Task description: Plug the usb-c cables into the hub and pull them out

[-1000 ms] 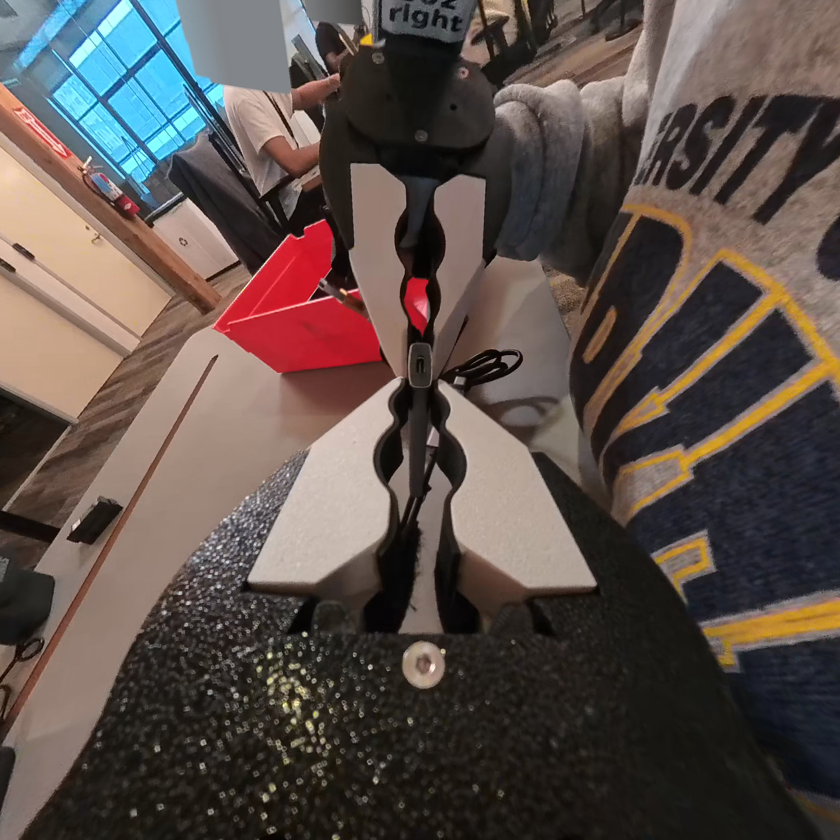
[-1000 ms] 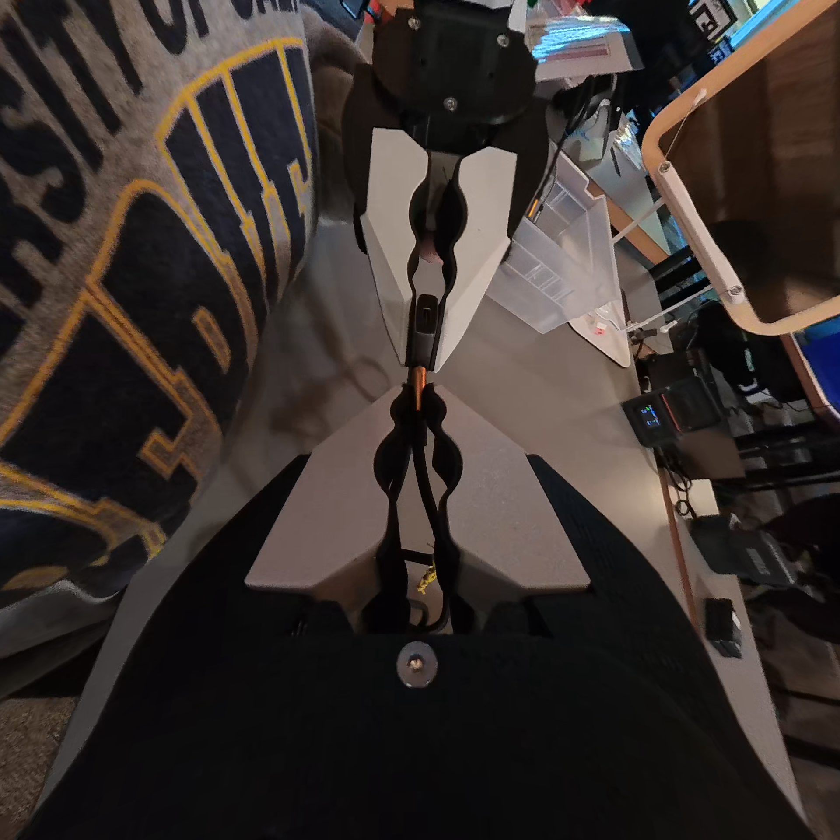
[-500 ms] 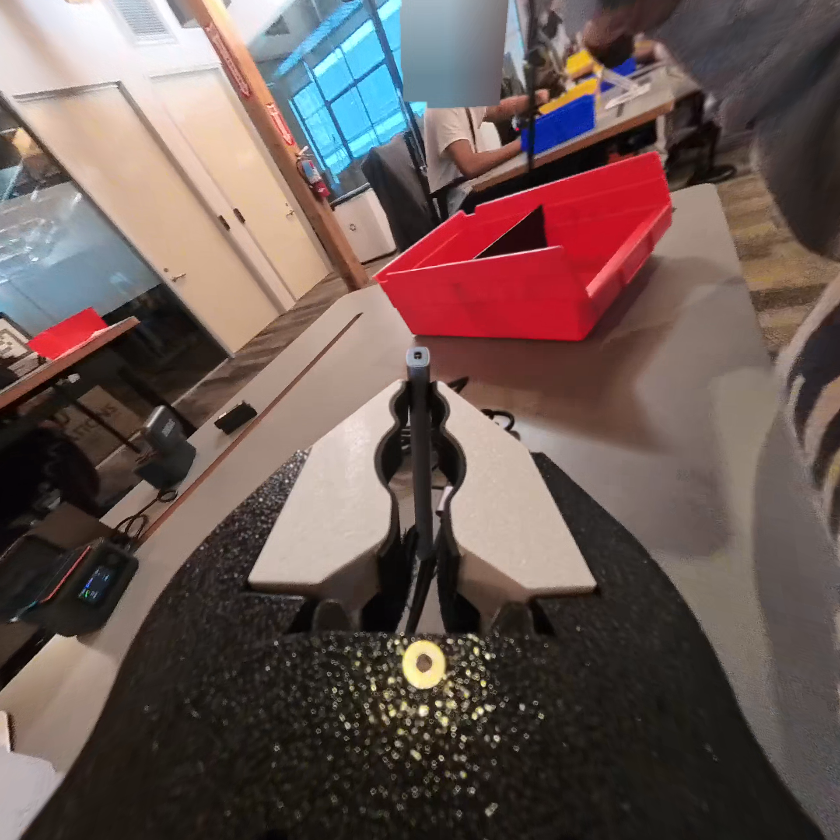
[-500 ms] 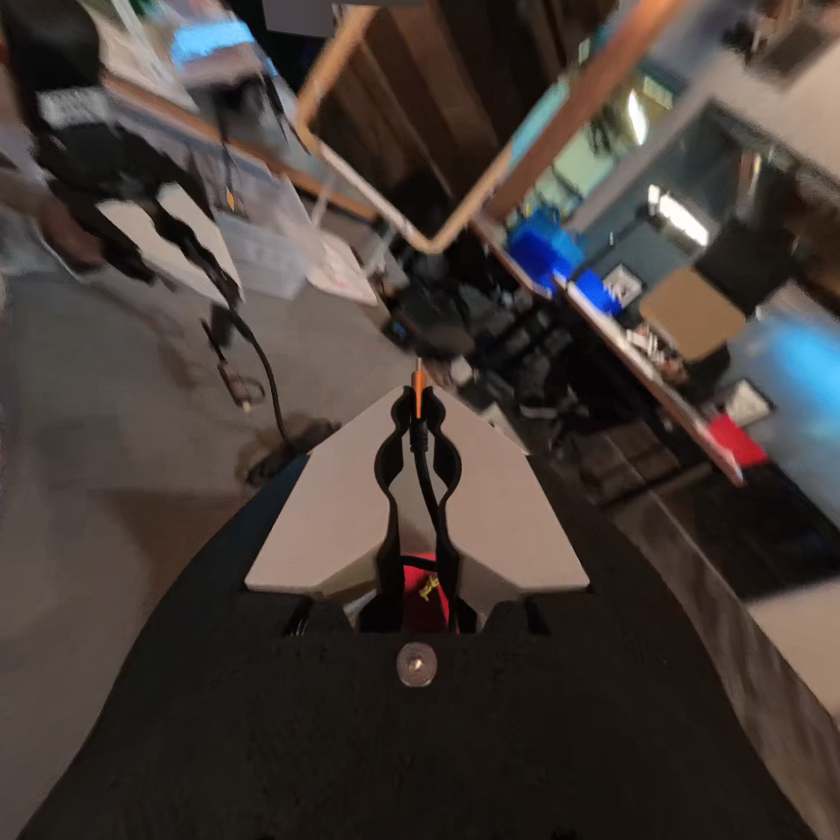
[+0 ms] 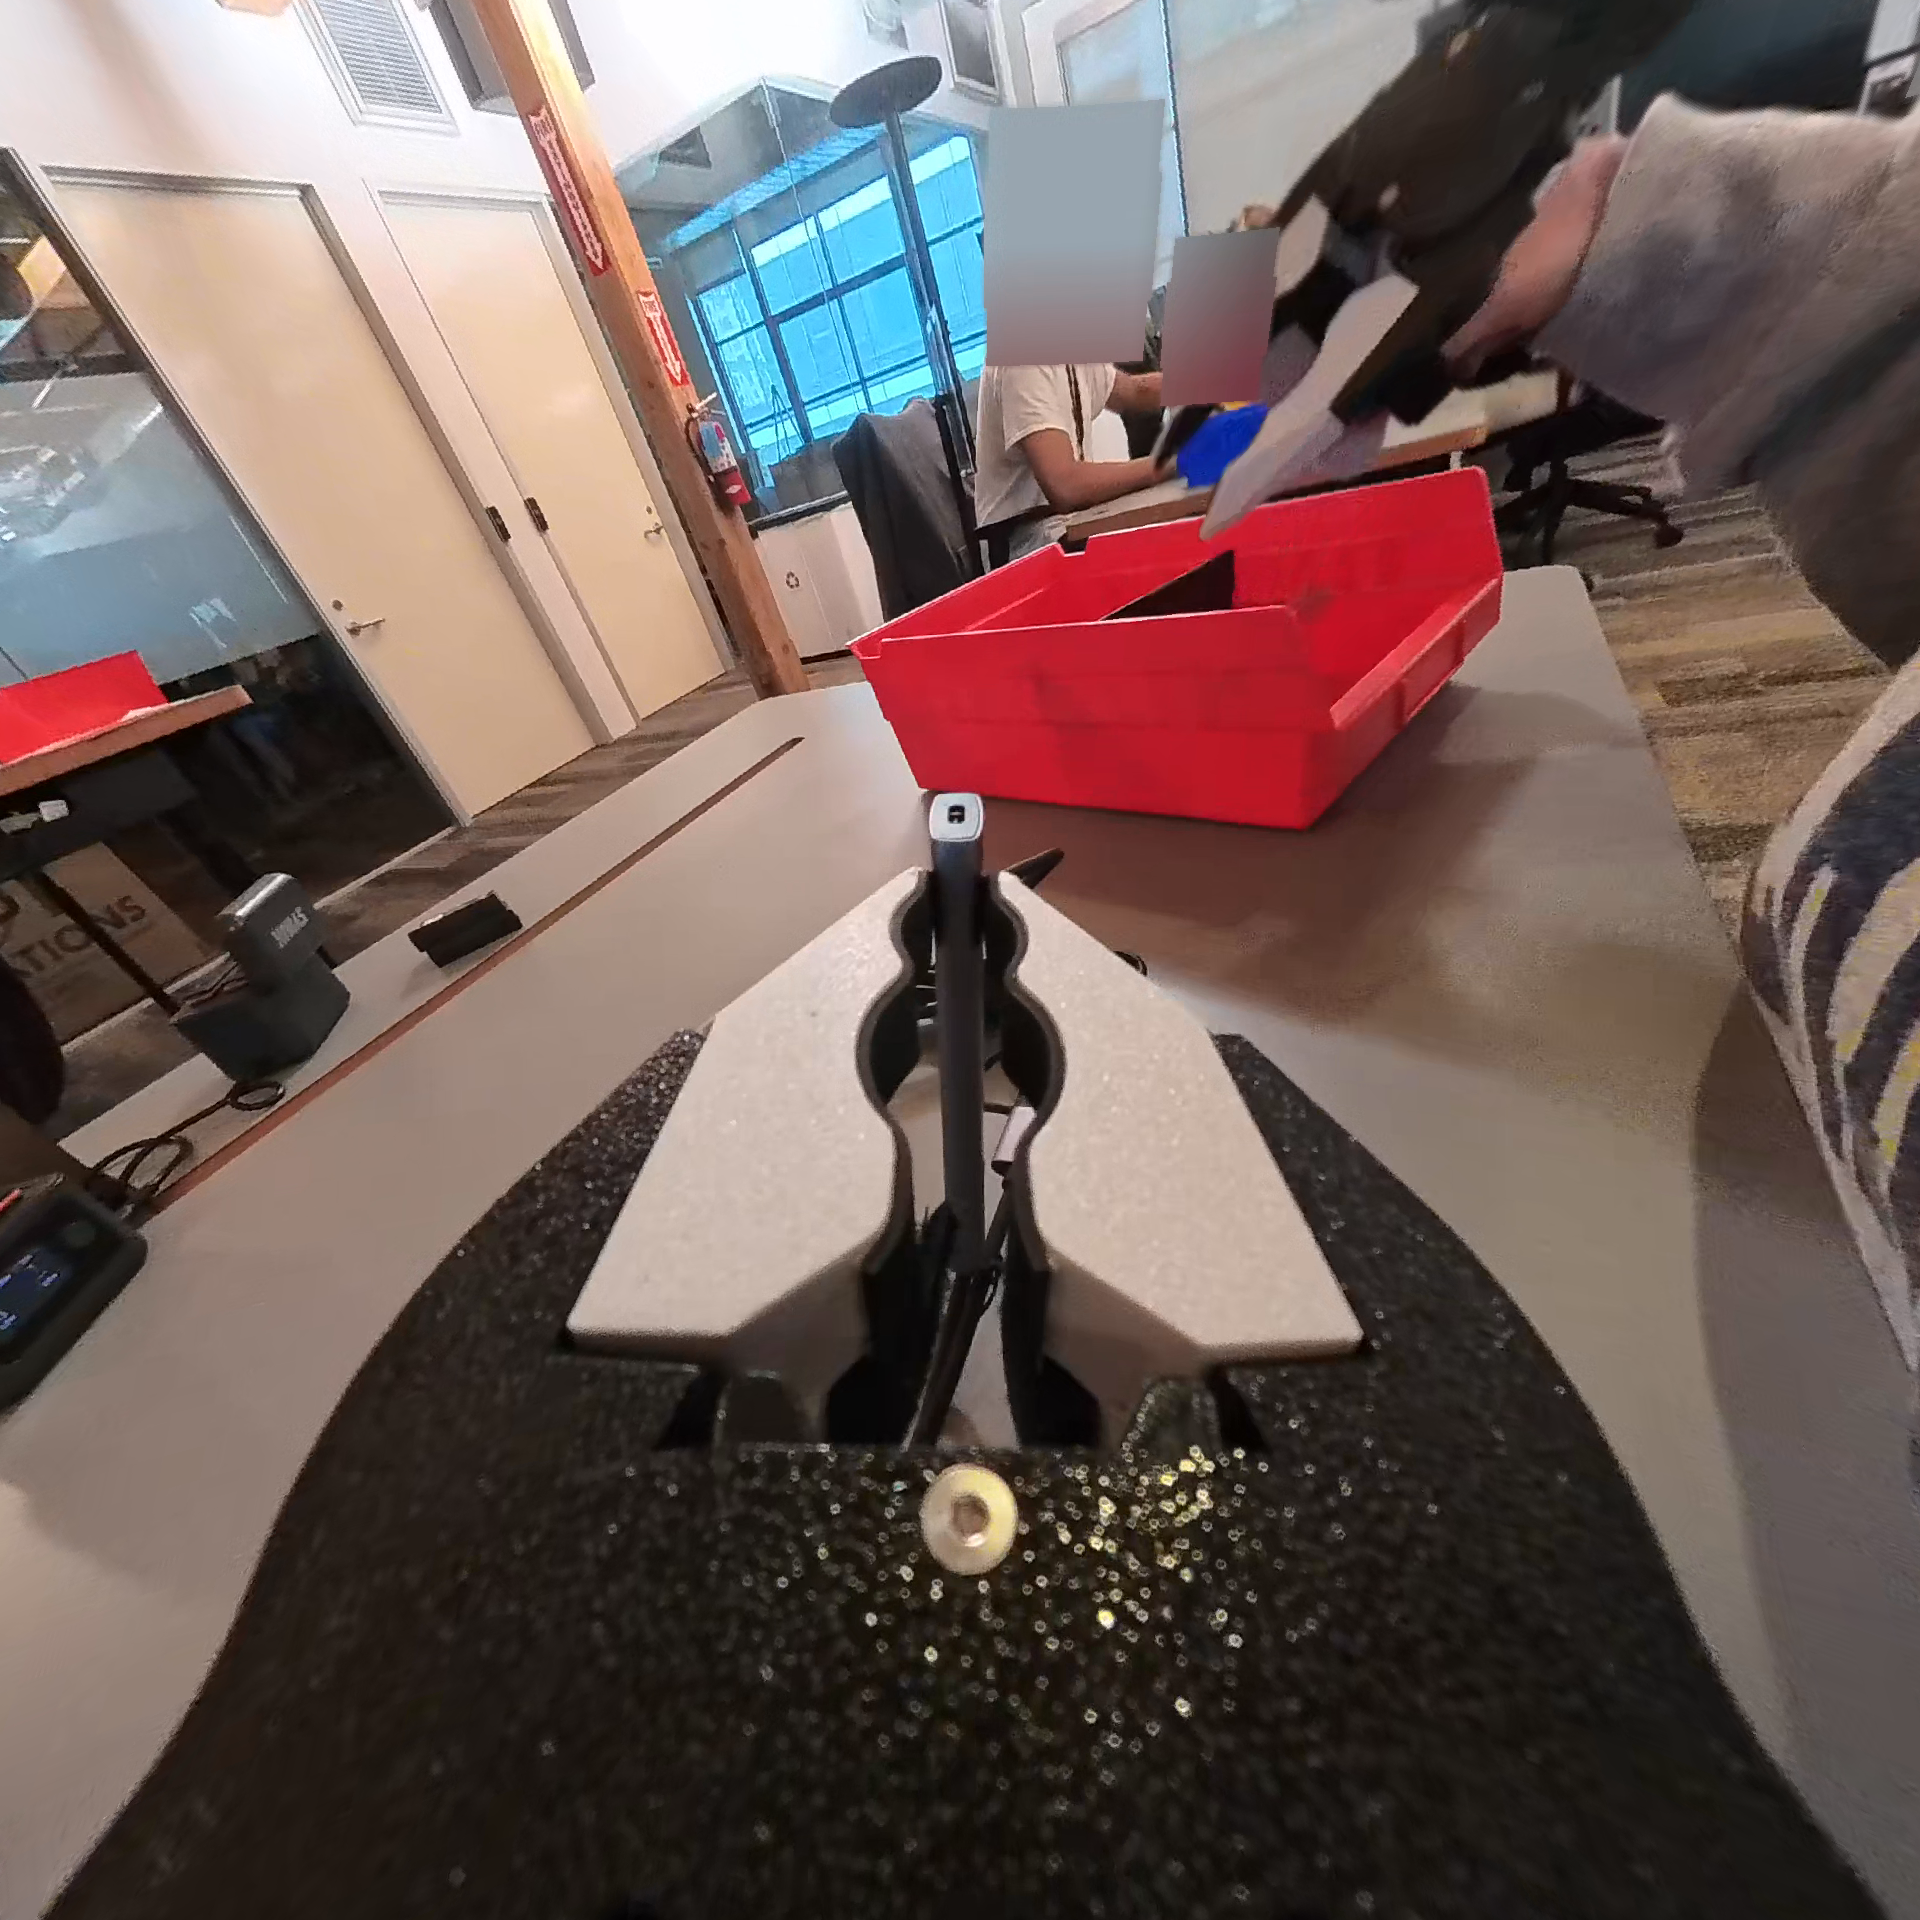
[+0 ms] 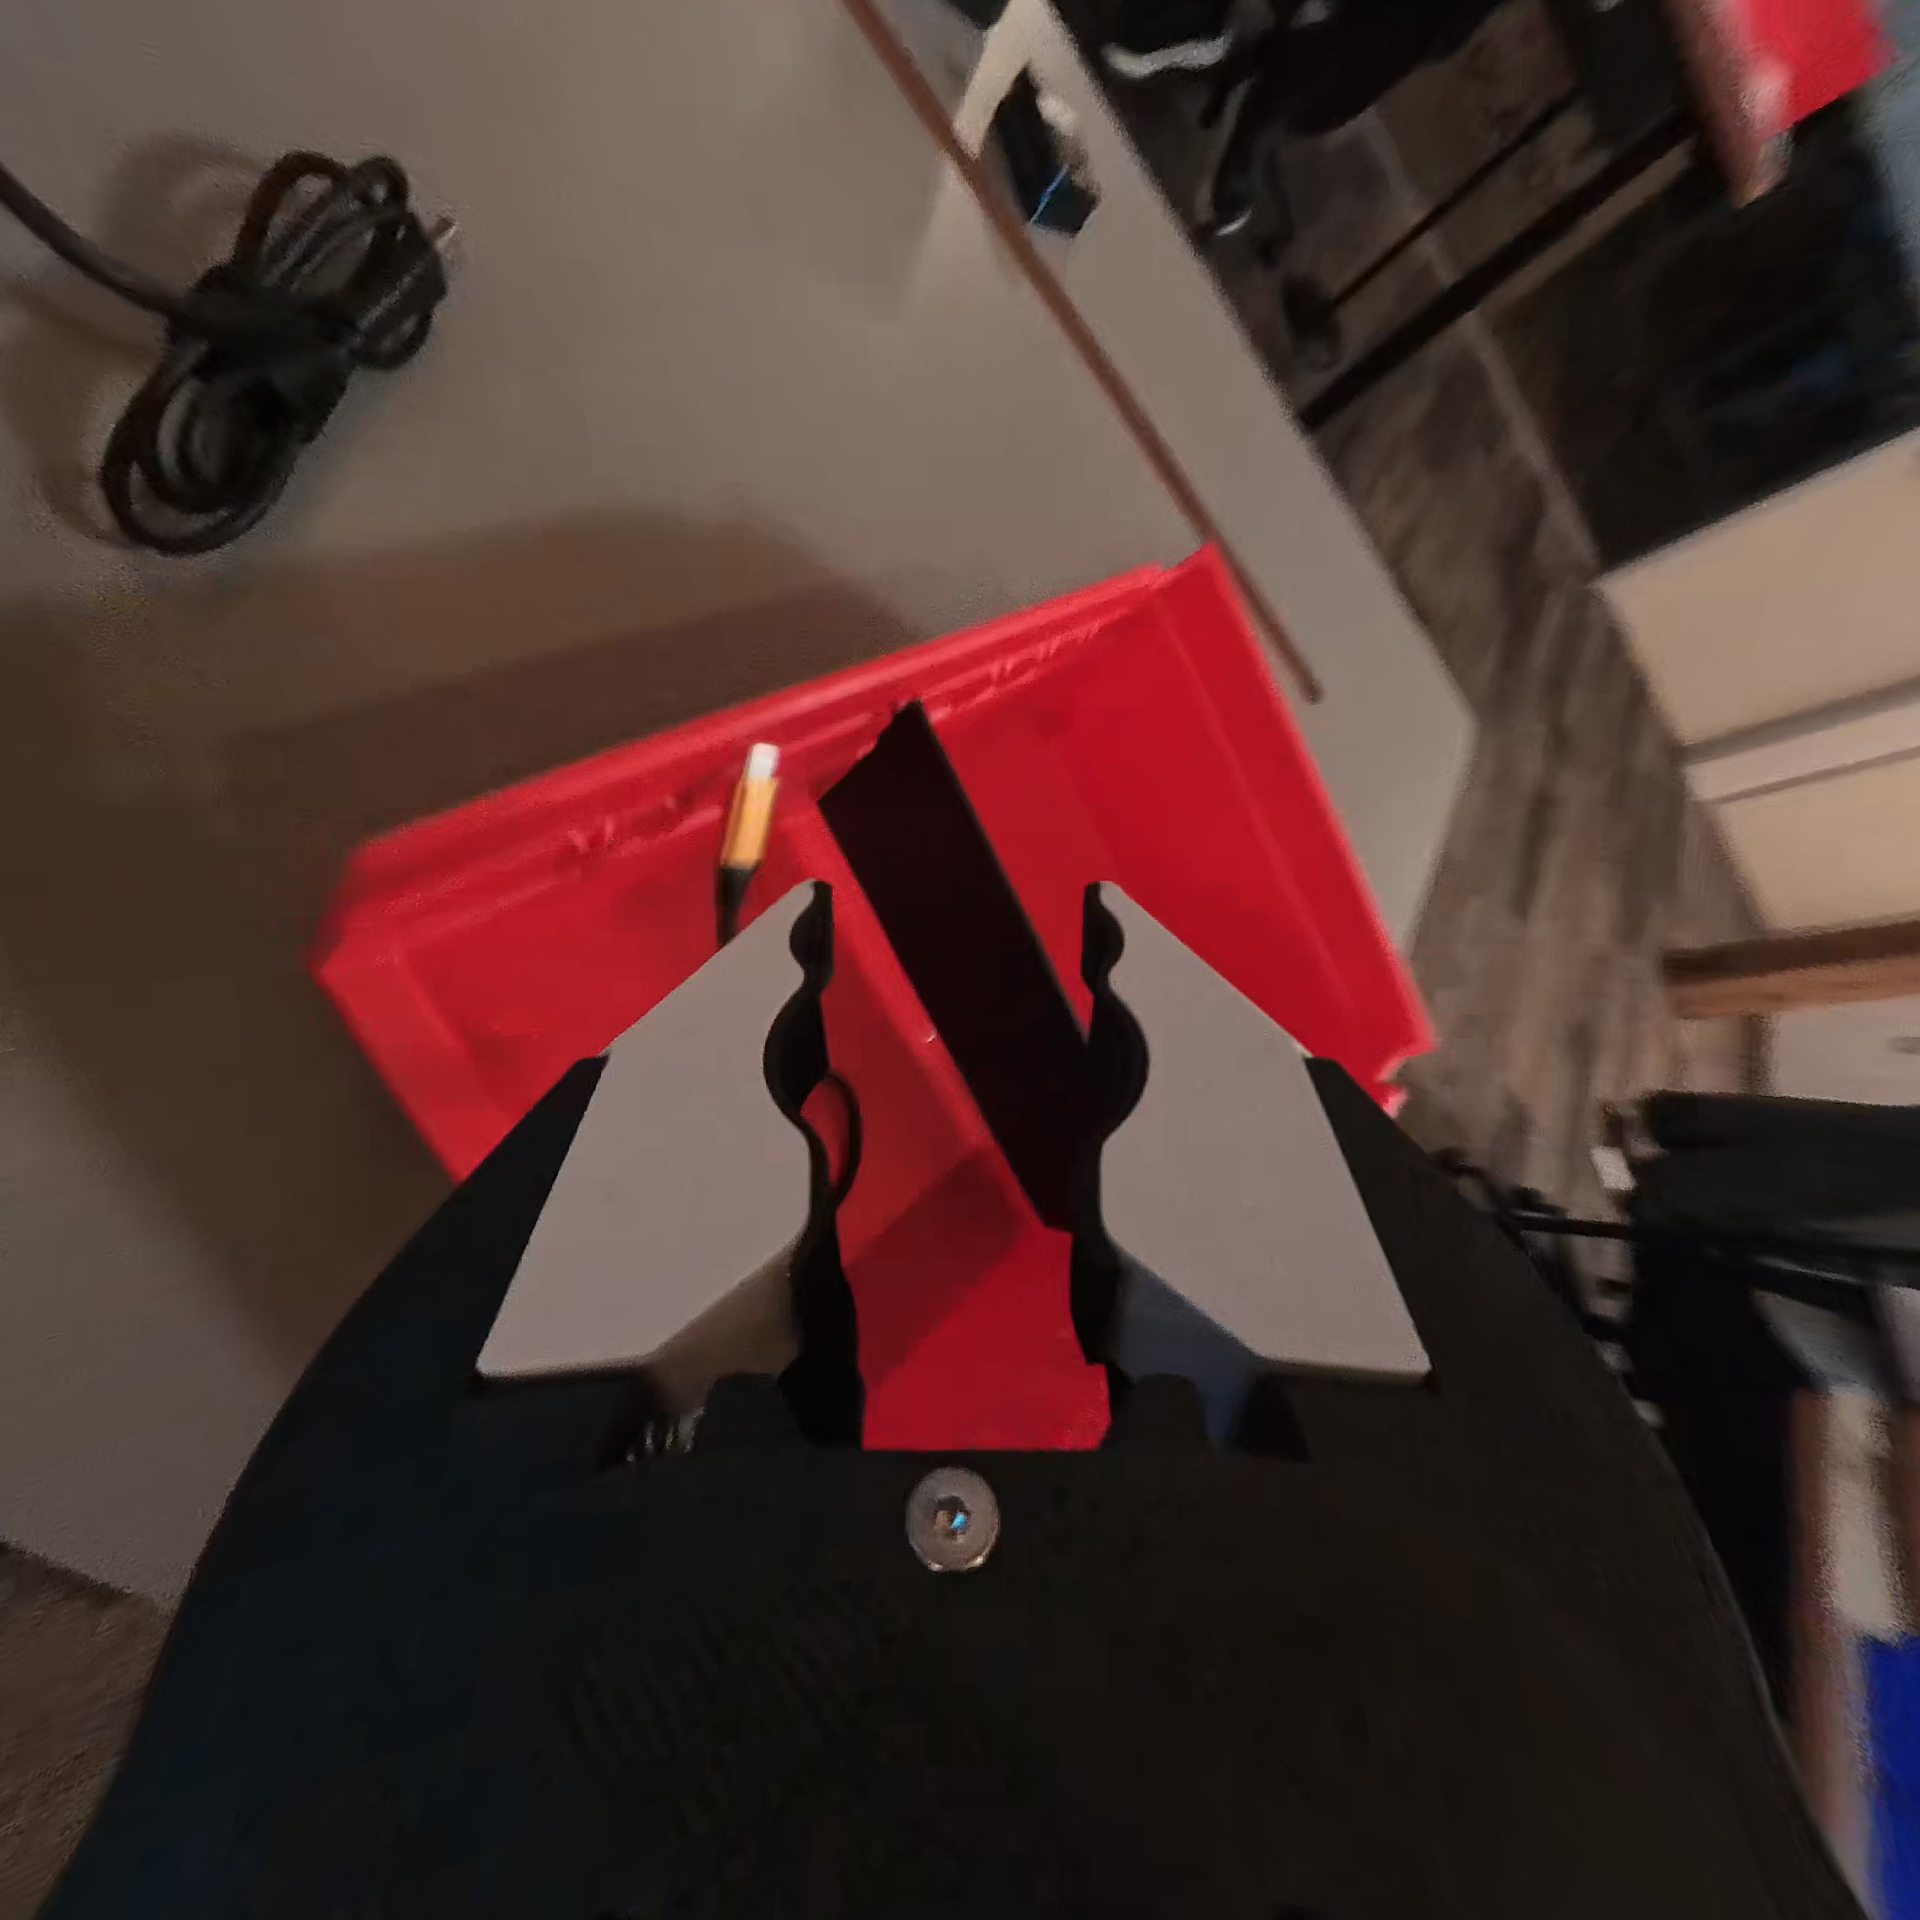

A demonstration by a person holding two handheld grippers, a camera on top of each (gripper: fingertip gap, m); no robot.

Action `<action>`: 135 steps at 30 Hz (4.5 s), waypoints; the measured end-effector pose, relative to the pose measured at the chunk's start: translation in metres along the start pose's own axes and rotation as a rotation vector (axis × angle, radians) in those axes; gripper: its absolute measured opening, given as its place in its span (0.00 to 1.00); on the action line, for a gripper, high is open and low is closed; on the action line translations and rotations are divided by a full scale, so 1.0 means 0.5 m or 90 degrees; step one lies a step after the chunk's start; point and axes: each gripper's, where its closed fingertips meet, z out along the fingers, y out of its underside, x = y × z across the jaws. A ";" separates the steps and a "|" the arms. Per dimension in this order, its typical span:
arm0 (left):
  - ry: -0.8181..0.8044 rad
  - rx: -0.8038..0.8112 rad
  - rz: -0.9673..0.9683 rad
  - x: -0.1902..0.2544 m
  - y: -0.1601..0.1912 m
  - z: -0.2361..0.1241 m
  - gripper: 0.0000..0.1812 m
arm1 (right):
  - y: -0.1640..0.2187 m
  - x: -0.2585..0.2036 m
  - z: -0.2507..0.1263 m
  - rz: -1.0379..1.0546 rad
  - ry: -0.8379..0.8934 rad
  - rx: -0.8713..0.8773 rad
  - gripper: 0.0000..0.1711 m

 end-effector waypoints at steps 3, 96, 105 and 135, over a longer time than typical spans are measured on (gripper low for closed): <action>0.016 0.007 -0.022 0.006 0.001 0.002 0.03 | -0.122 -0.087 -0.016 -0.124 0.021 0.080 0.28; 0.056 0.005 -0.030 0.026 -0.033 -0.001 0.04 | -0.285 -0.340 -0.018 -0.096 -0.266 0.381 0.25; 0.158 -0.082 0.092 0.103 0.006 0.011 0.04 | -0.370 -0.458 -0.048 -0.080 -0.429 0.503 0.16; 0.002 -0.138 -0.025 0.010 0.085 0.013 0.42 | 0.030 0.091 0.163 -0.015 -0.021 -0.055 0.22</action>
